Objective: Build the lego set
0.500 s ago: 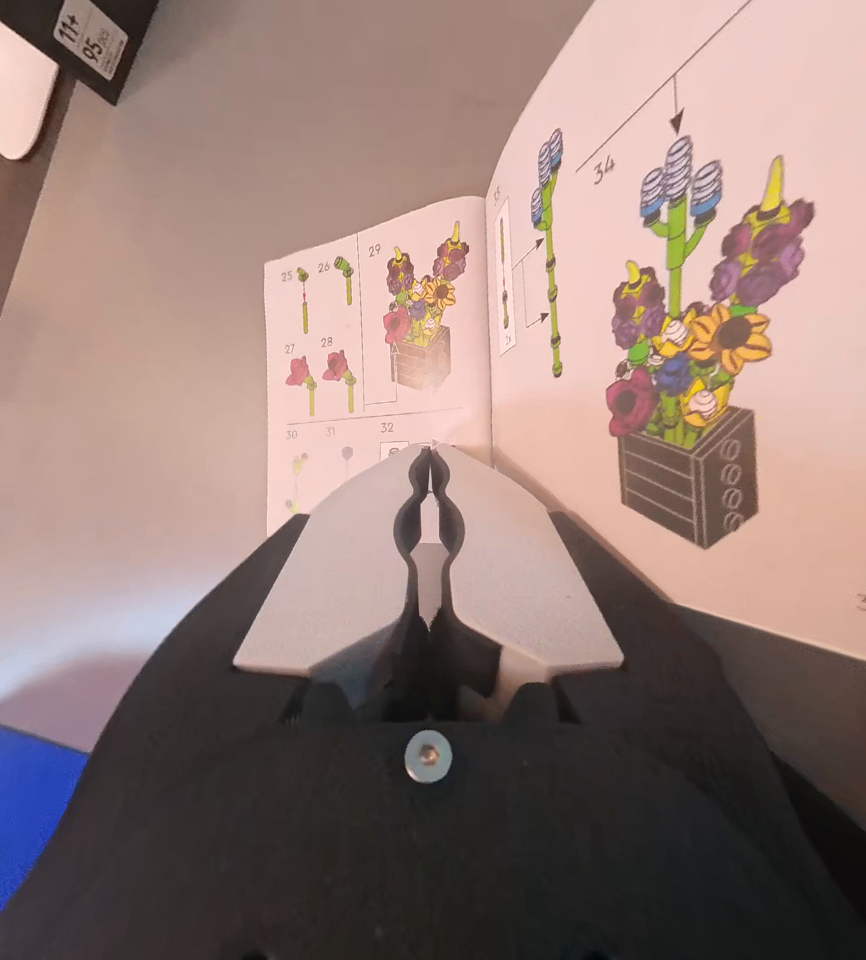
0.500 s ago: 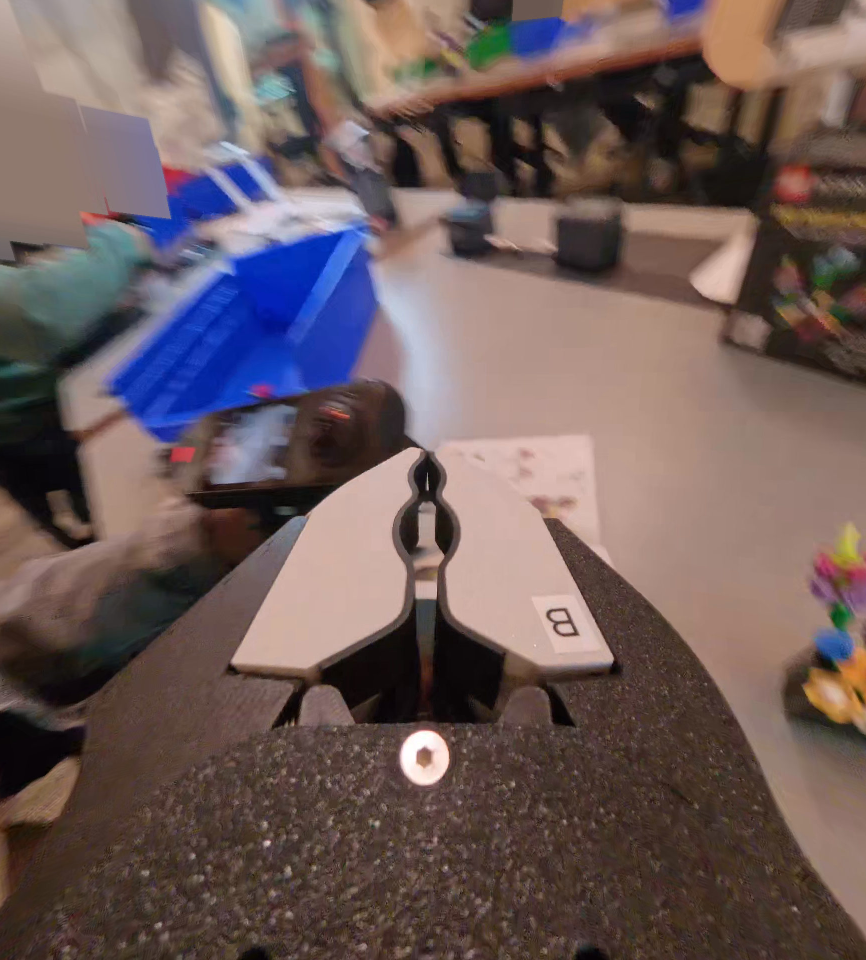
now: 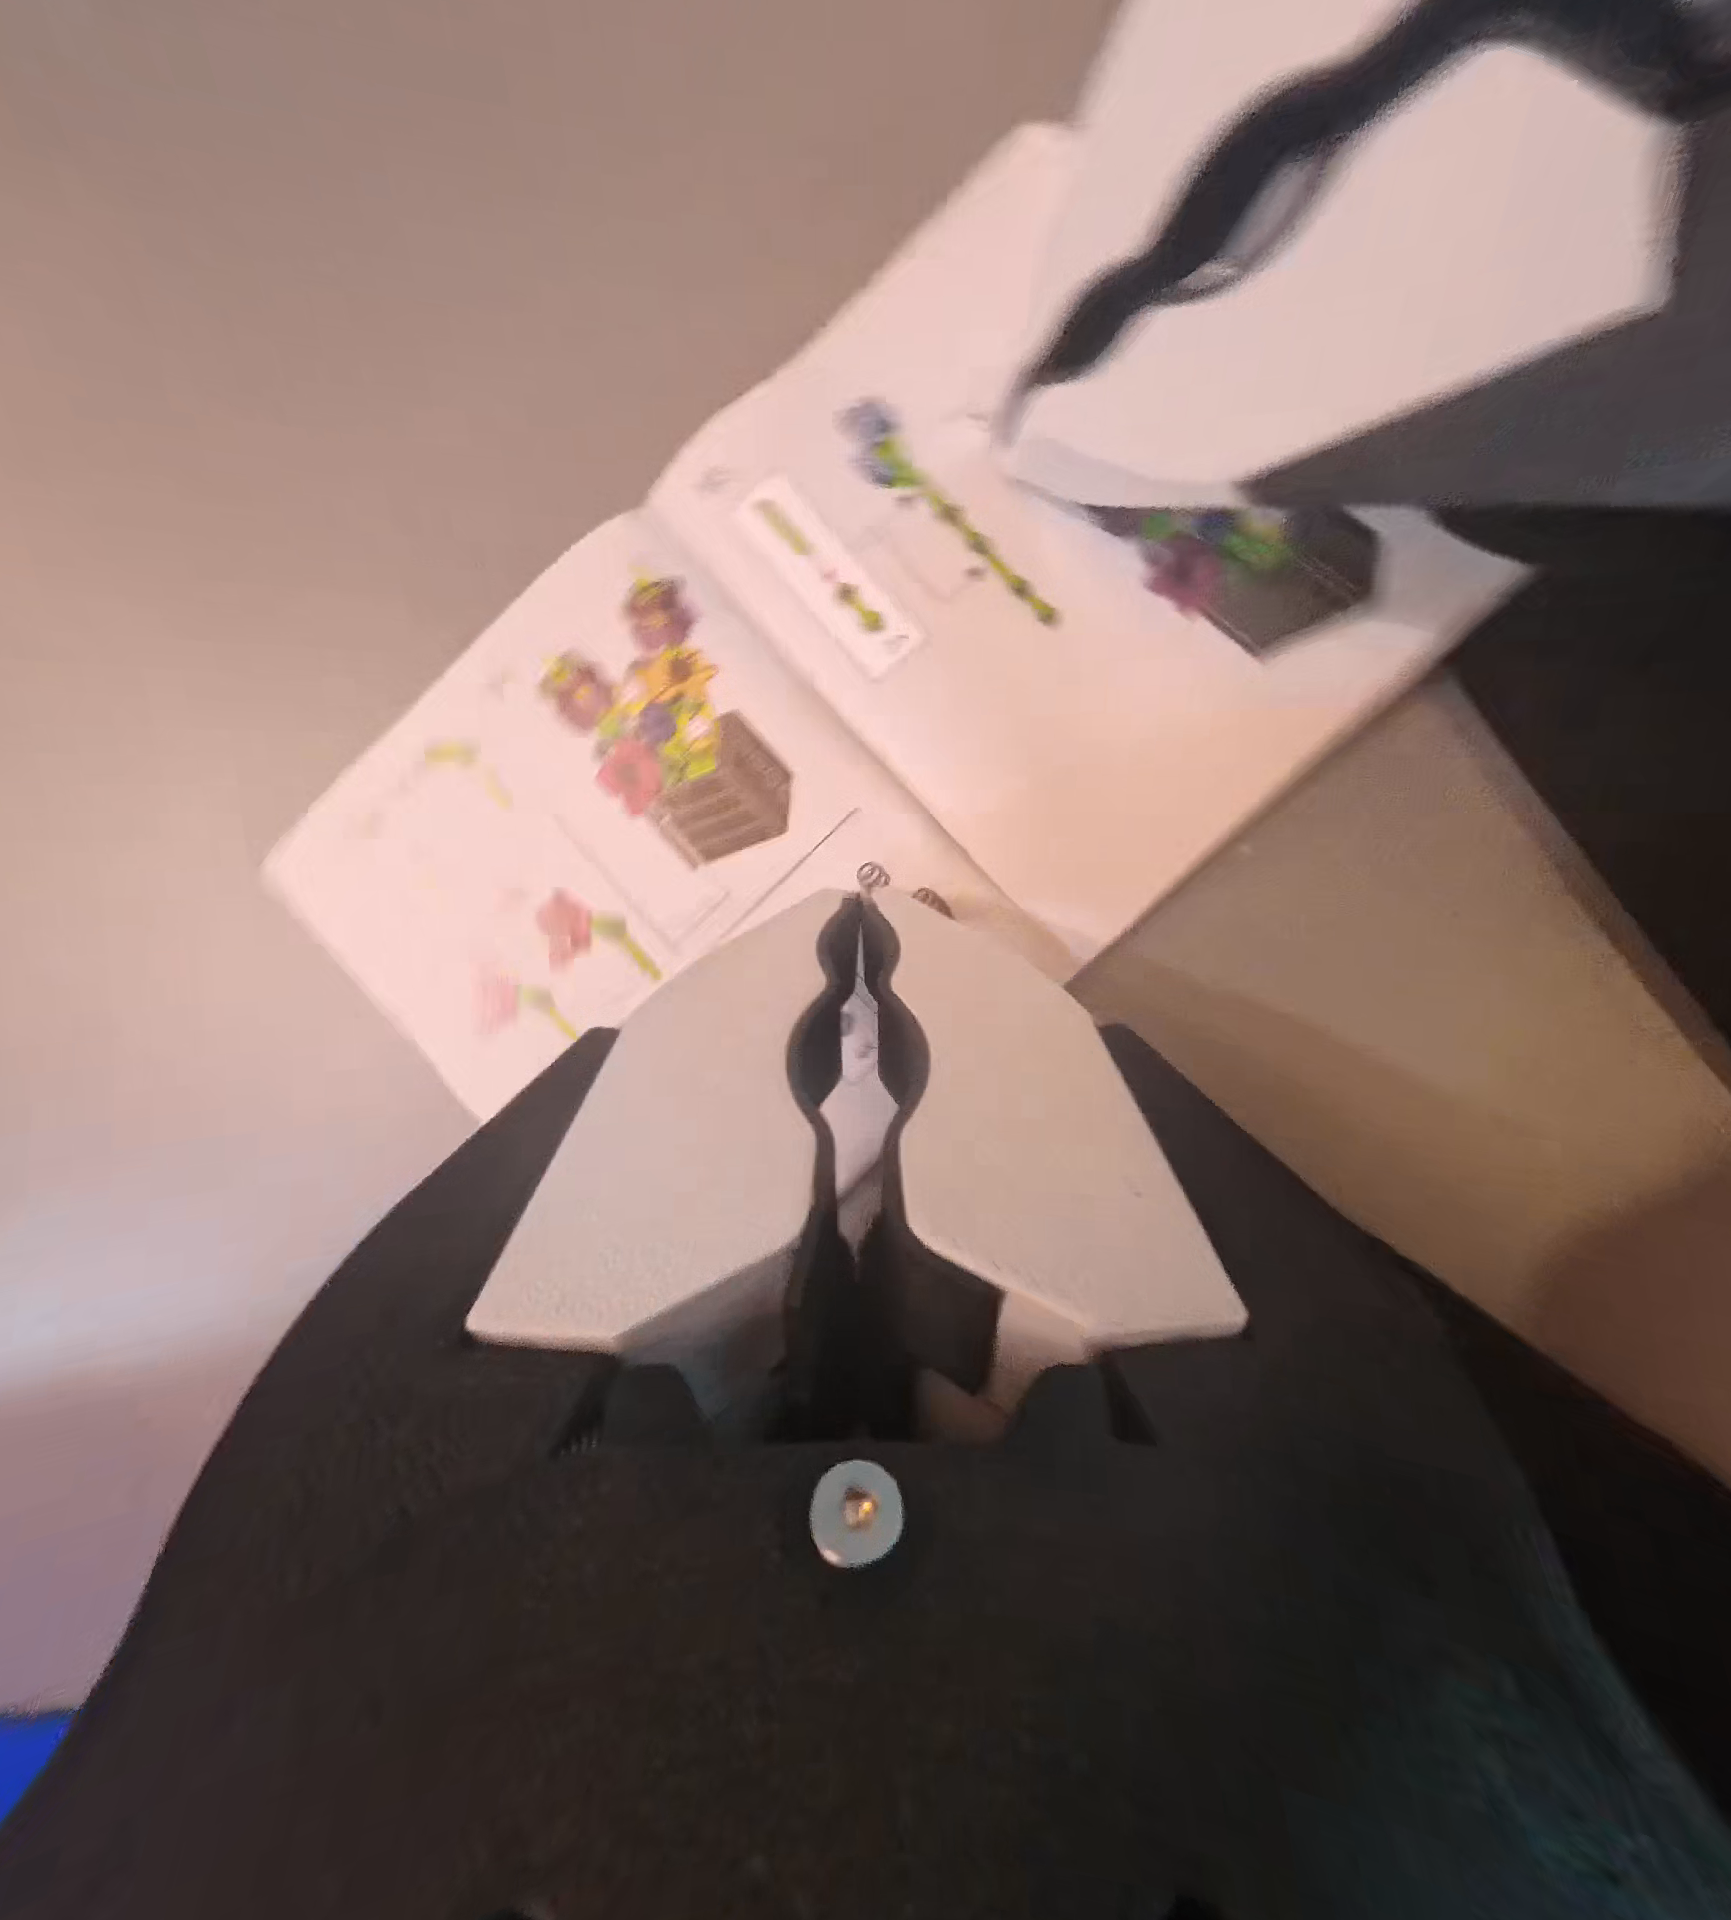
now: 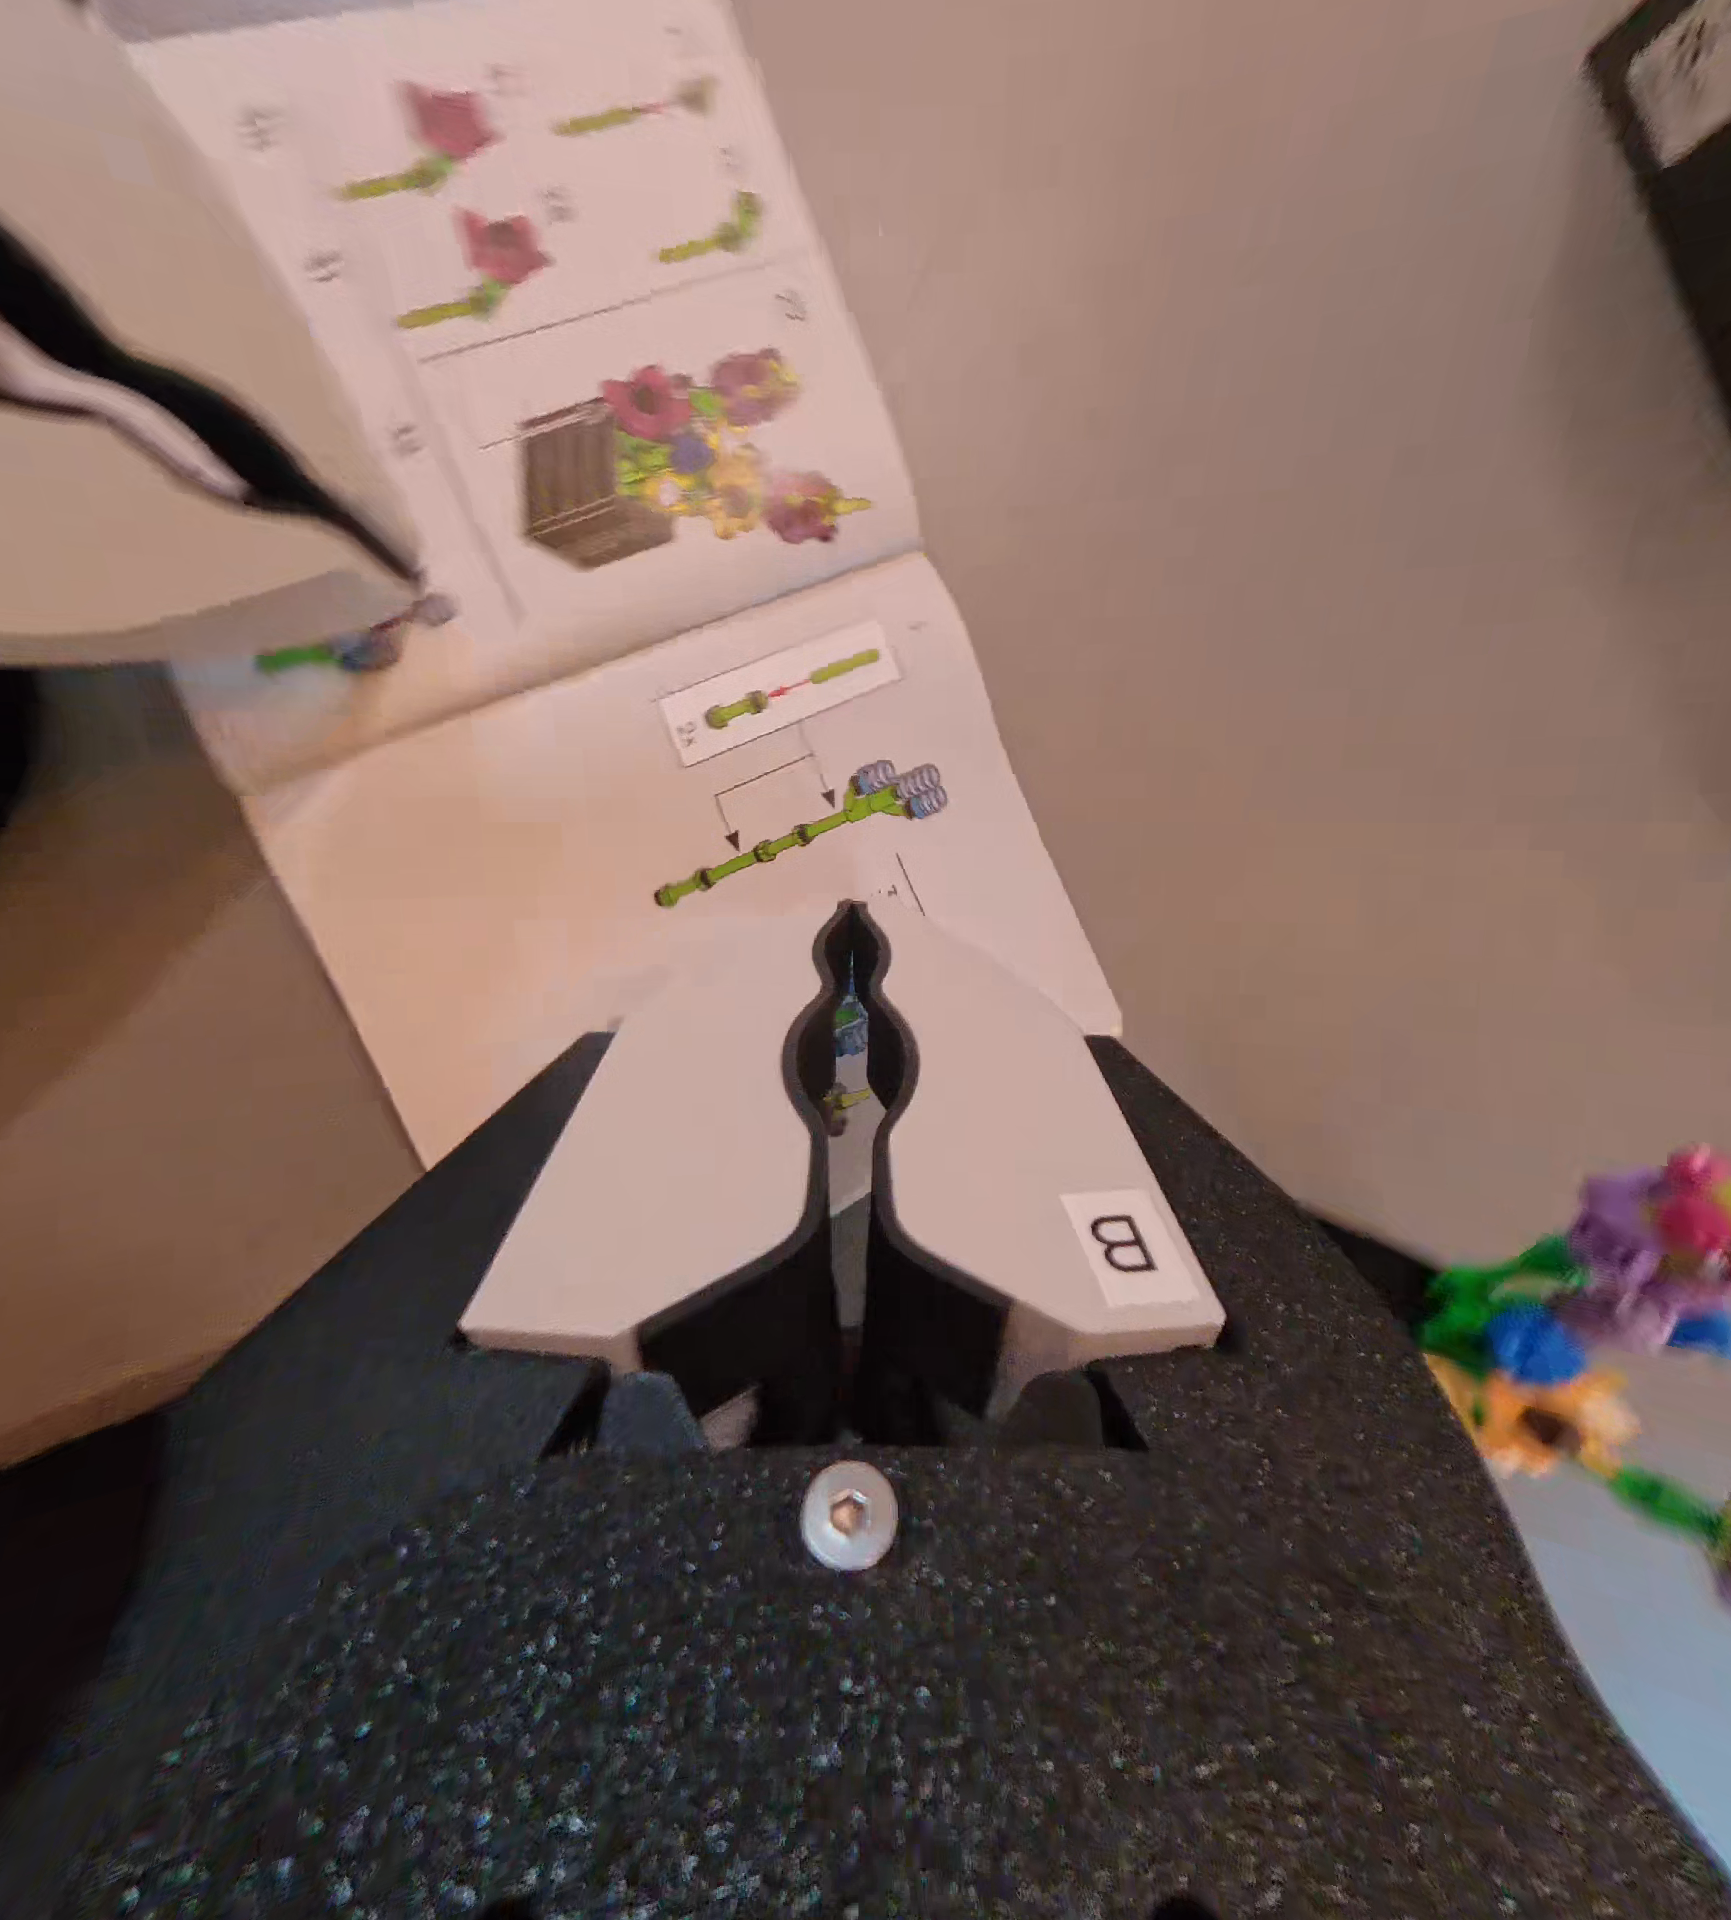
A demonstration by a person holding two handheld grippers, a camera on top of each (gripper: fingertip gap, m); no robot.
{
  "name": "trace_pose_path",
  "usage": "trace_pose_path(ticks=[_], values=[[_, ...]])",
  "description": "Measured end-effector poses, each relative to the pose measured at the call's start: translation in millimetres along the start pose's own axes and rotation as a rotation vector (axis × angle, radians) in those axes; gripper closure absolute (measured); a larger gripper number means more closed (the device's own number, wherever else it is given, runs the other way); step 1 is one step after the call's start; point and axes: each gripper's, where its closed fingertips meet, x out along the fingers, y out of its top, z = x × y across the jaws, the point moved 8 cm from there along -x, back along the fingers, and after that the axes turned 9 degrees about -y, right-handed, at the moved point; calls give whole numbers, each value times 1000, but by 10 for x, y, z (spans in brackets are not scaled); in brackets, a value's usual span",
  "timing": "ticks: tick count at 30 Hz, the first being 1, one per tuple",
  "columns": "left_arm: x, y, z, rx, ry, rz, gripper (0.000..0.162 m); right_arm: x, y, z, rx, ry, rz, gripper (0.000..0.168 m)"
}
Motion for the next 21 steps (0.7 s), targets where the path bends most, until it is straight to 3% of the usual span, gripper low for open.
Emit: trace_pose_path(ticks=[7,10,13,15,18,21], values=[[-22,-36,-128,10,-177,77,161,190,152,134,-86,46,77,168],[-53,33,-80,90,-336,171,161,210,118,154,-150,16,145,168],[81,17,-136,36,-377,82,162,218,120,198,-110,40,123,168],[90,28,-171,-13,-420,105,162,159,178,214,-15,64,116,168],[91,20,-169,-8,-412,109,162,-33,380,70,244,323,250,168],[90,29,-154,45,-345,111,161,128,279,-63,301,489,7,168]])
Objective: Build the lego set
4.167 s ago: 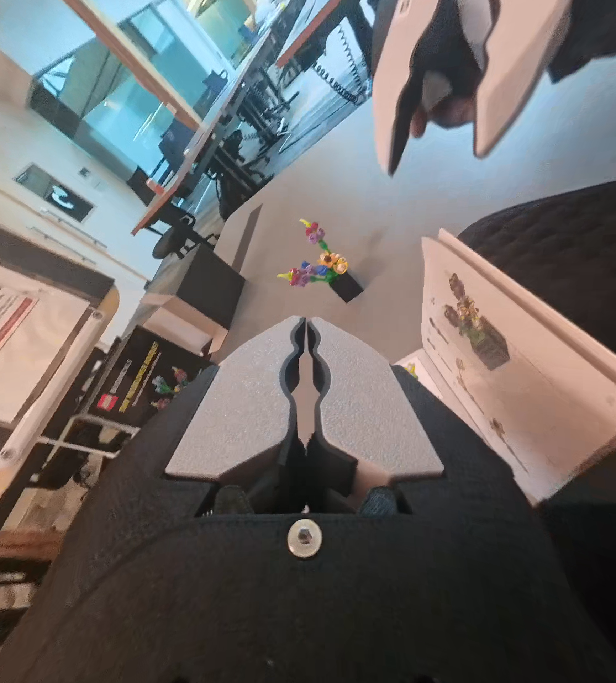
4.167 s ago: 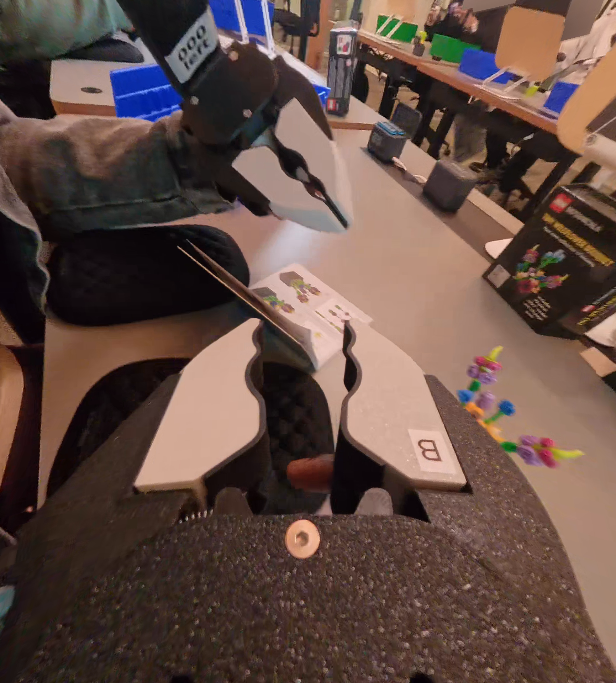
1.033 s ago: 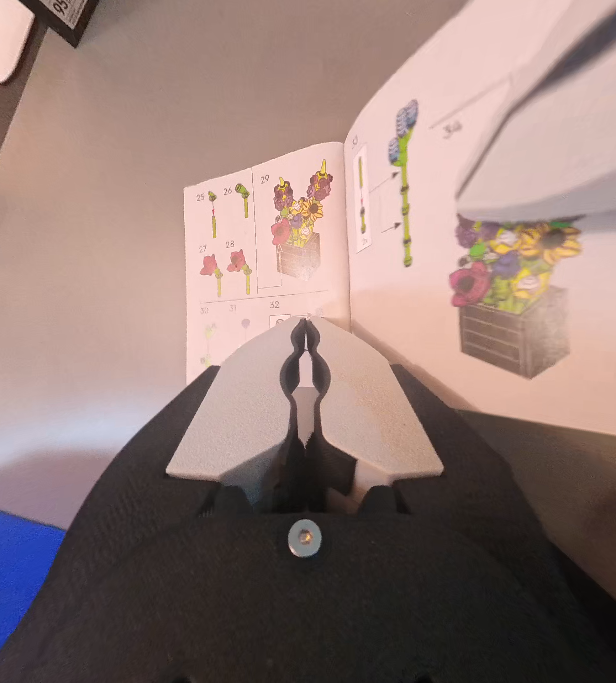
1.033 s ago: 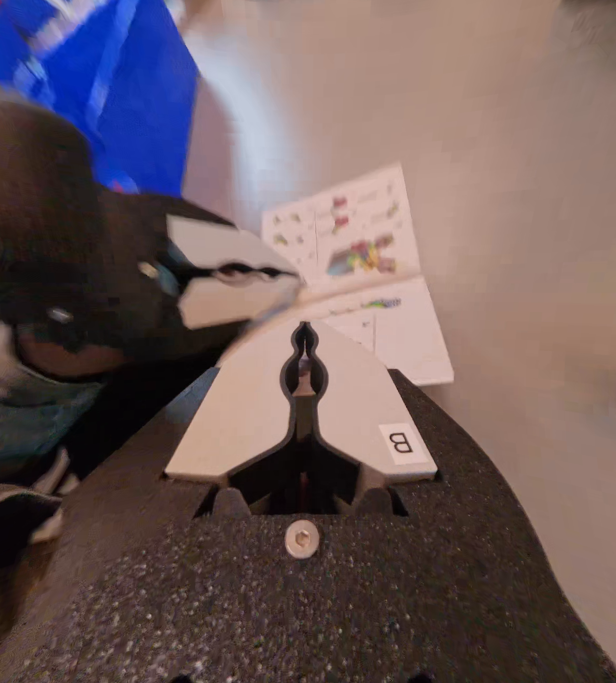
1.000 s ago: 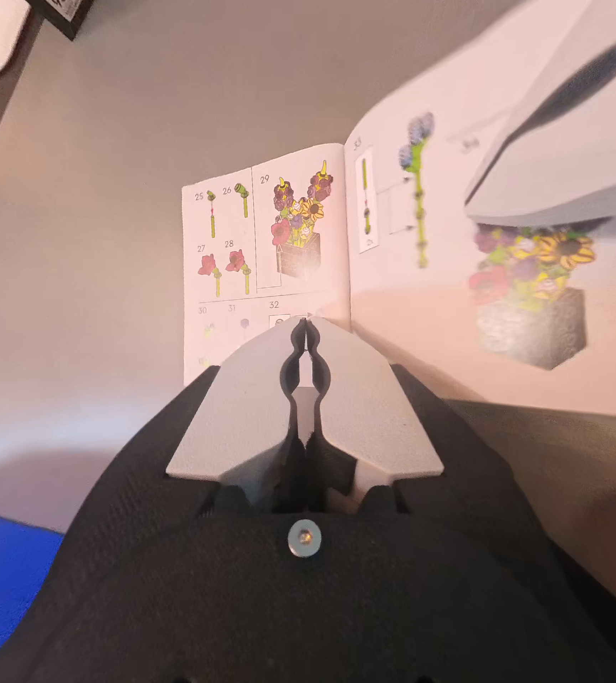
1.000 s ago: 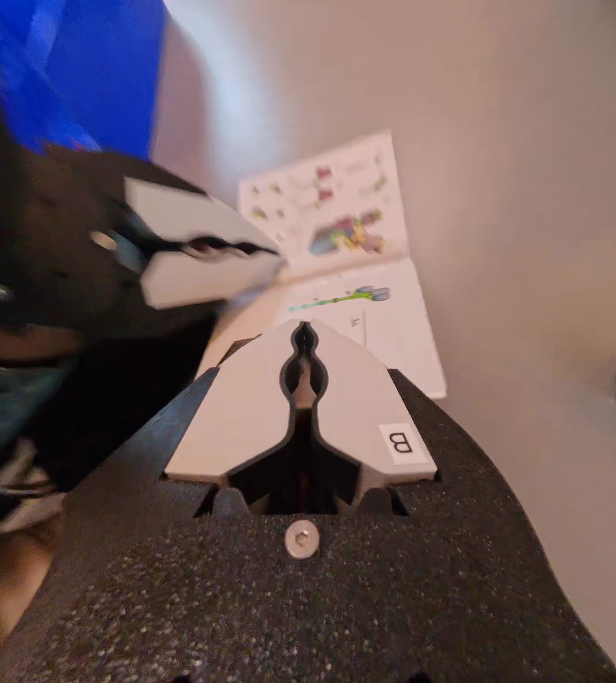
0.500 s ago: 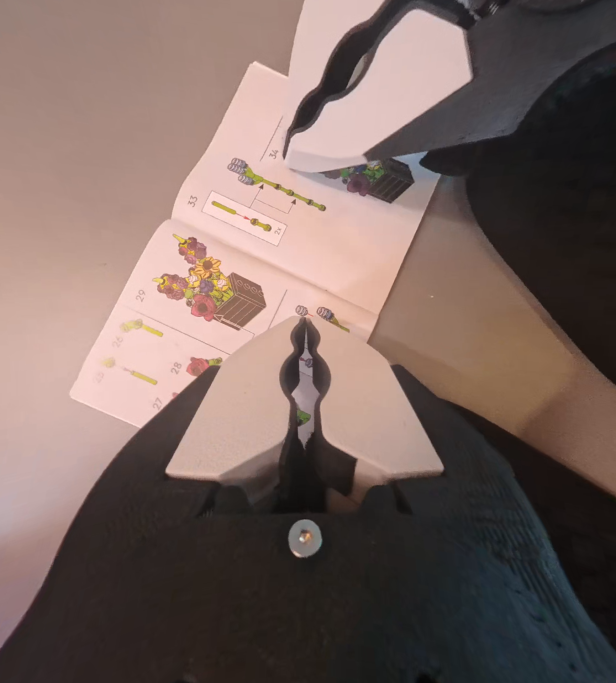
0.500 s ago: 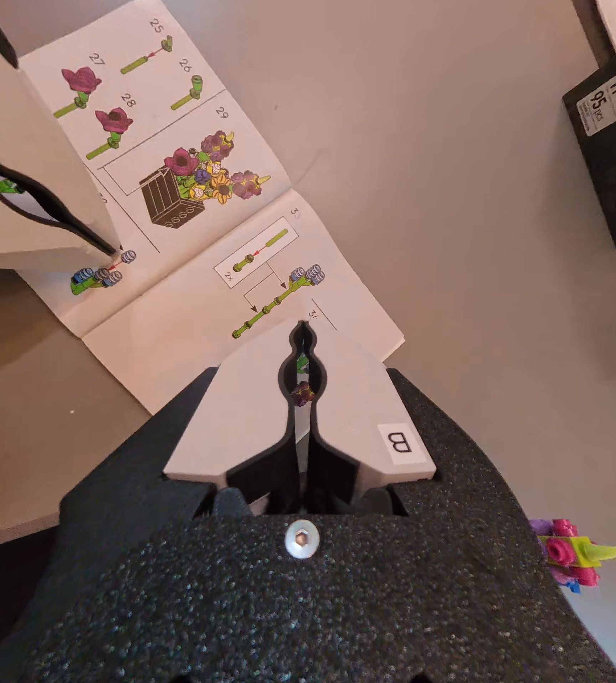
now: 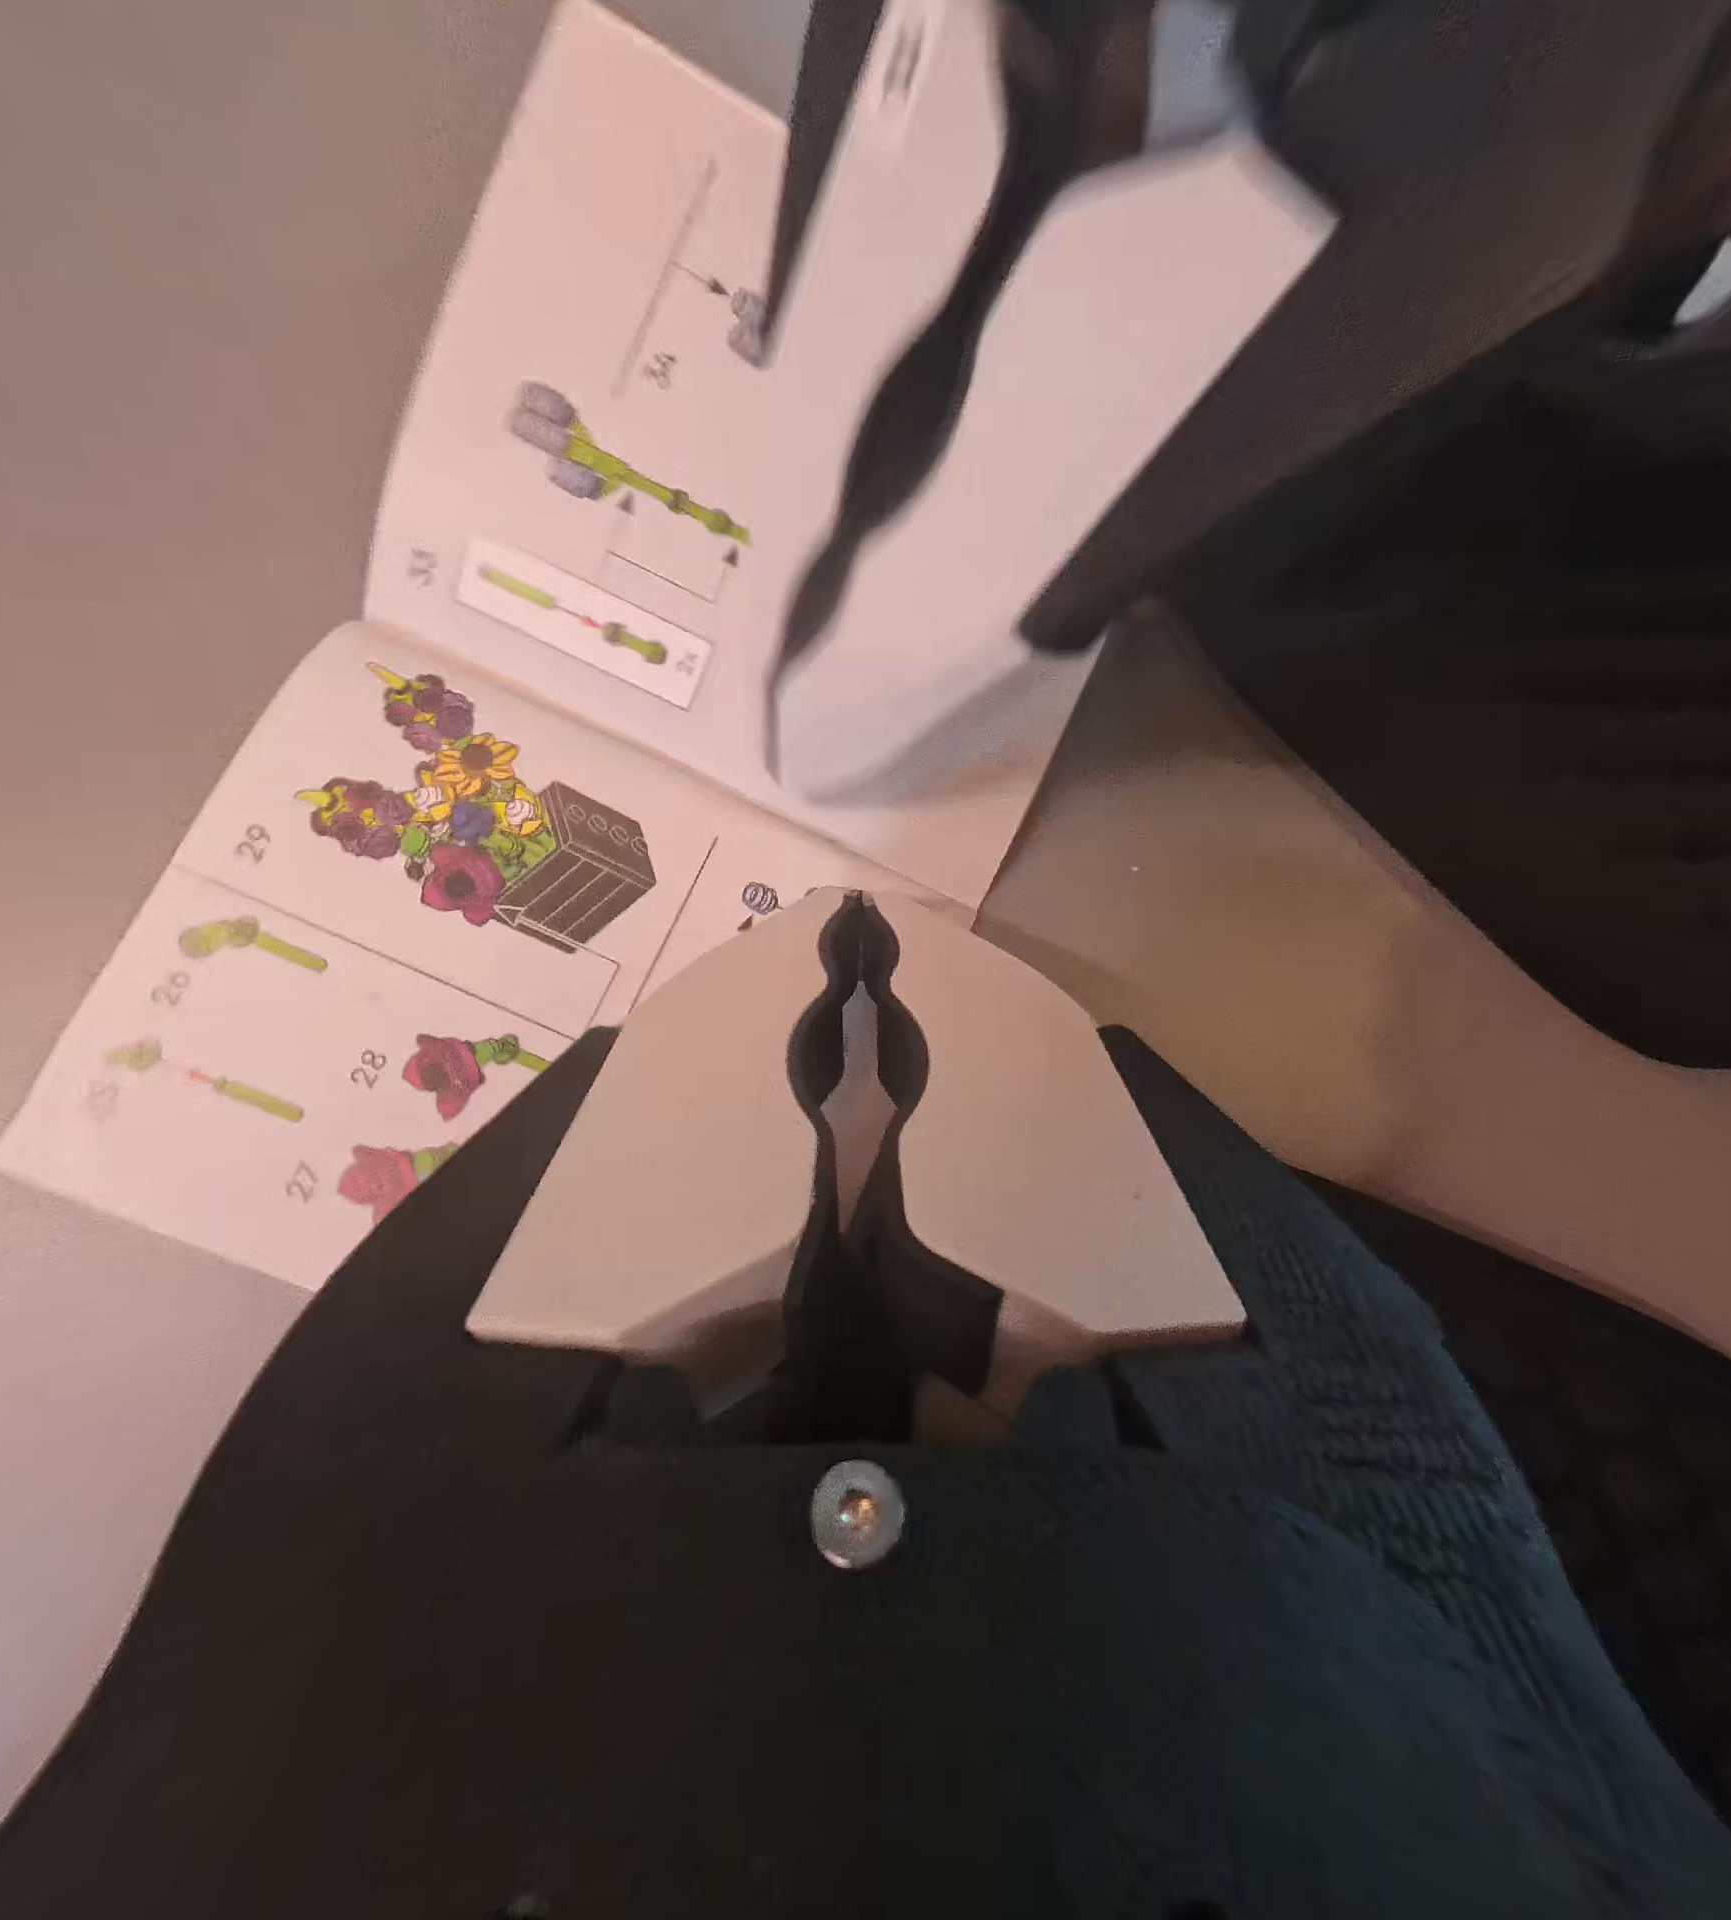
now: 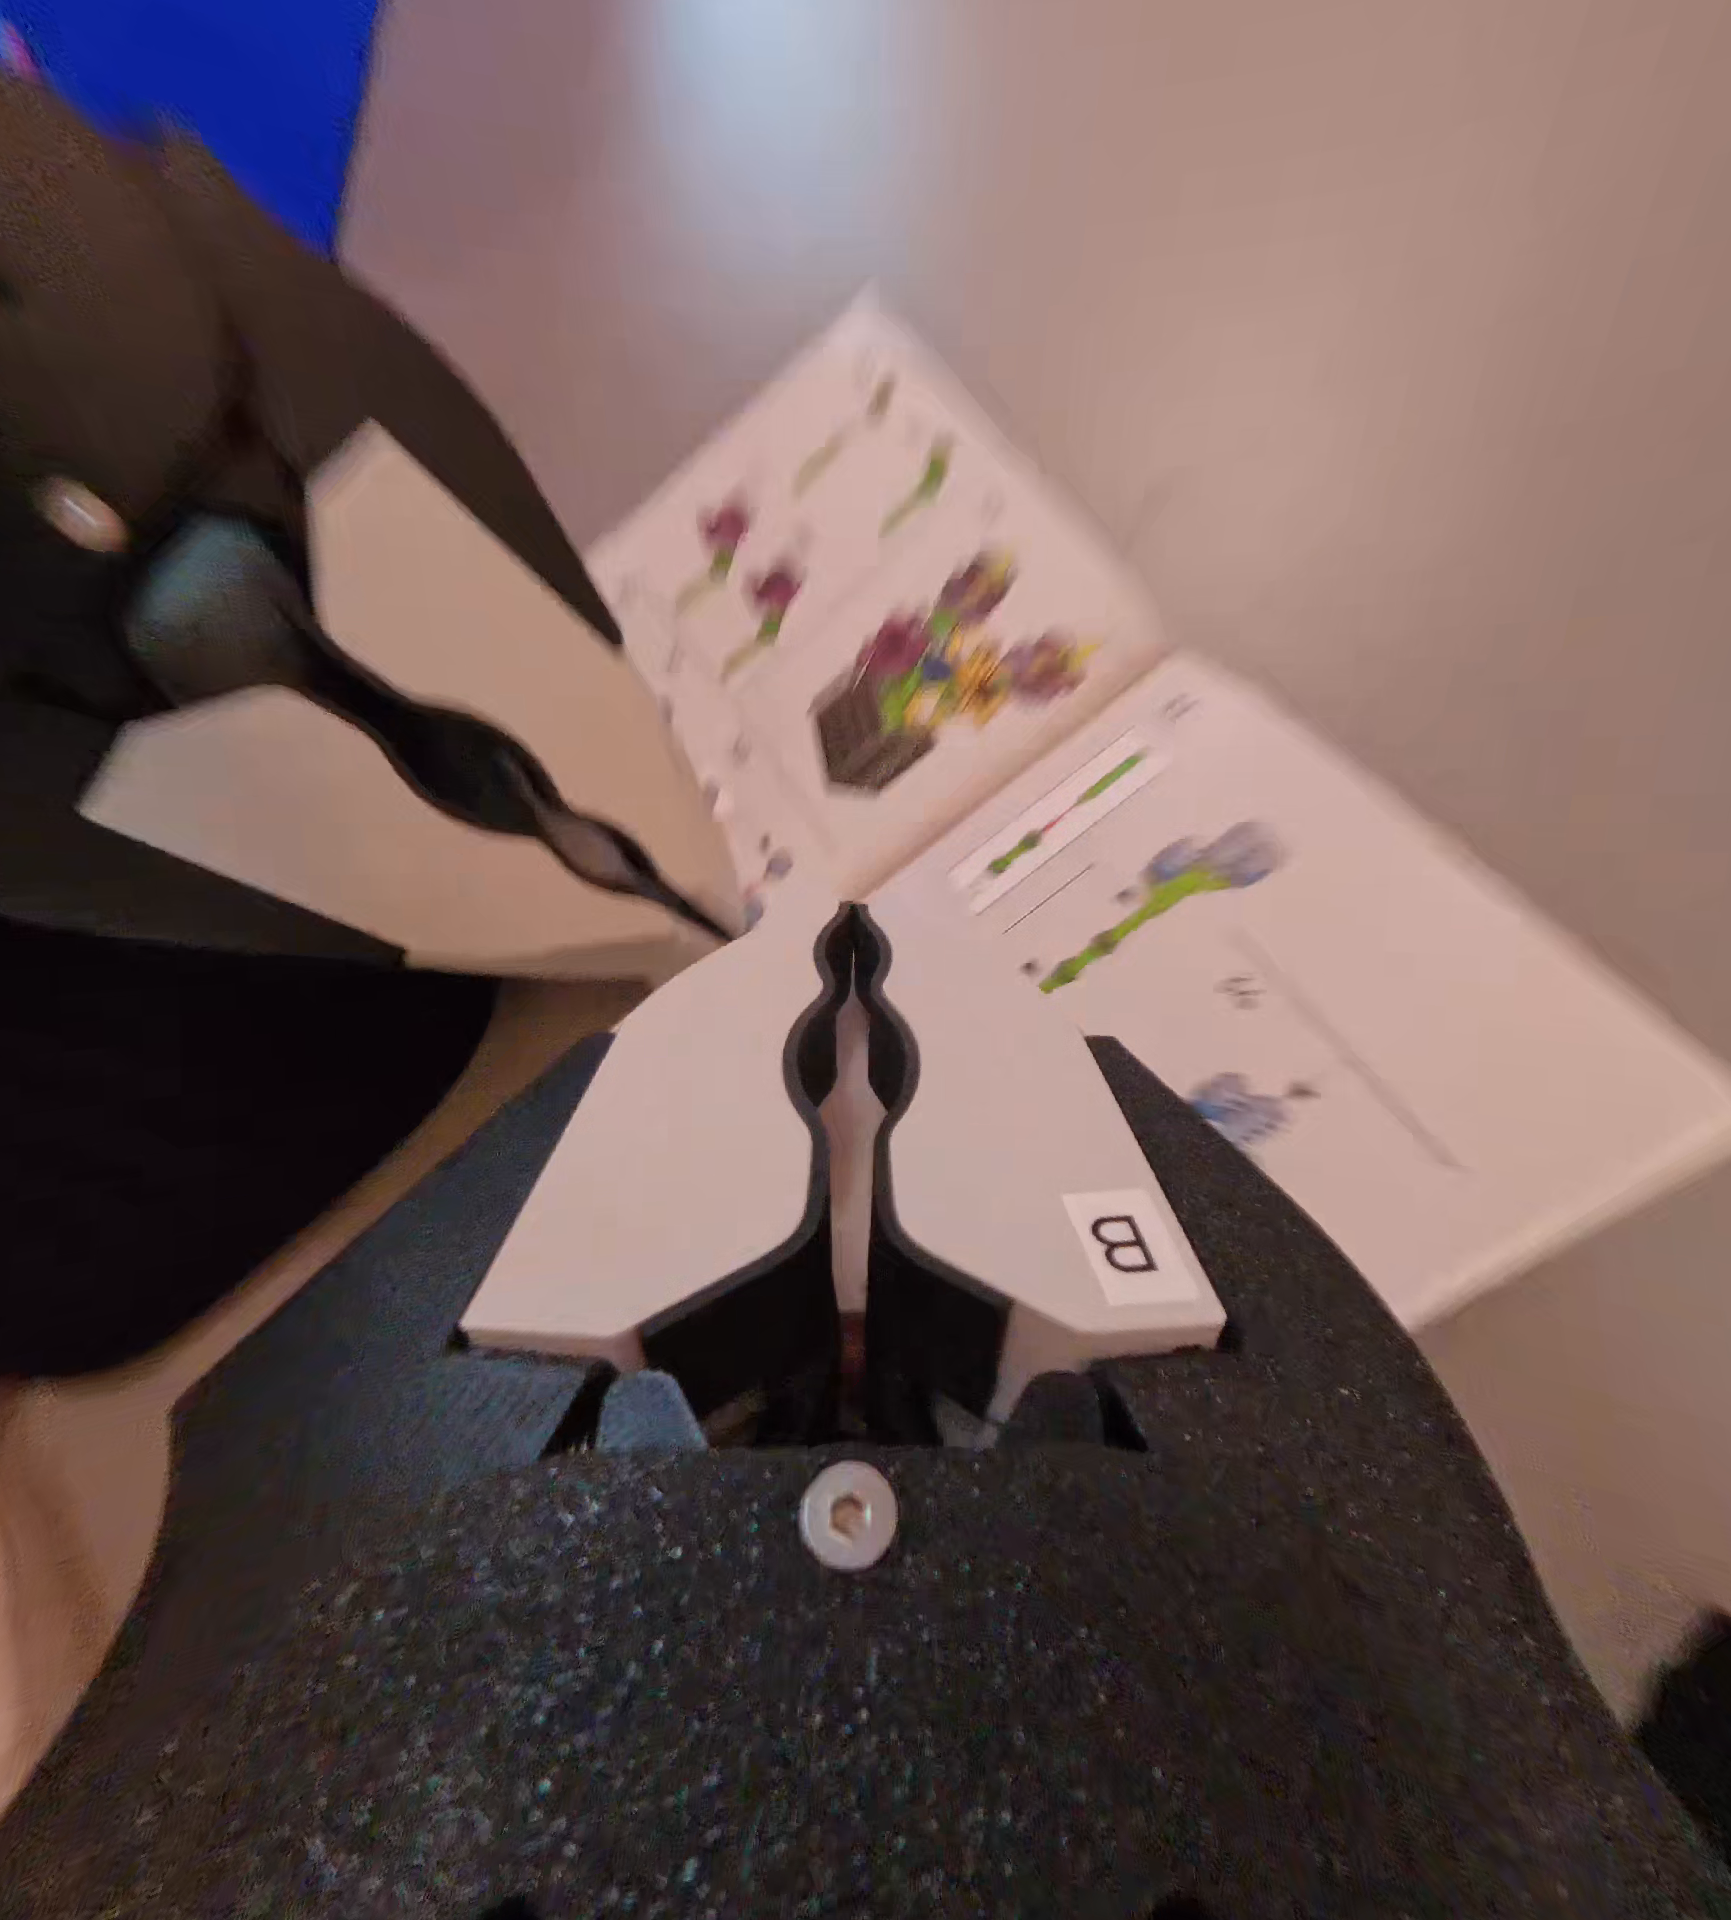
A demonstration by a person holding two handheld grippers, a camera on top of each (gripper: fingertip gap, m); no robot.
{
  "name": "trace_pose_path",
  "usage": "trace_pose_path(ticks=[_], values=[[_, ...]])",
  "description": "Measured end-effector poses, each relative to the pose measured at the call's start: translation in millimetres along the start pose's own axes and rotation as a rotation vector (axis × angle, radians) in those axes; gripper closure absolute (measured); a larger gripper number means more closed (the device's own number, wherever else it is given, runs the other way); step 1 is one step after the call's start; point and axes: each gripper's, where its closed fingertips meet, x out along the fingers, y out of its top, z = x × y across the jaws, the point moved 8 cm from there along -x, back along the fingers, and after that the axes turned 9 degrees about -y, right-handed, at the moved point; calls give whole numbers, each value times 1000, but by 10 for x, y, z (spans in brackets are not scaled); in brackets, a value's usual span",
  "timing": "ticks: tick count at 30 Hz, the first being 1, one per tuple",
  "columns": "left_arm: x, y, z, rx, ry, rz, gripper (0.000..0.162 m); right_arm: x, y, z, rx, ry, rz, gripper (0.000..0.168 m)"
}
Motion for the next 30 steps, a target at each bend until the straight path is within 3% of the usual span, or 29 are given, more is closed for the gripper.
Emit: trace_pose_path(ticks=[4,9,24,30], values=[[1,-6,4,12,7,7,161,72,-19,46,225,261,8,168],[1,-14,25,49,36,2,161,192,-26,113,346,424,-18,168],[-14,-58,10,103,1,25,161,406,368,414,307,172,201,168],[-17,-62,-5,72,-19,44,161,320,396,378,224,83,295,168]])
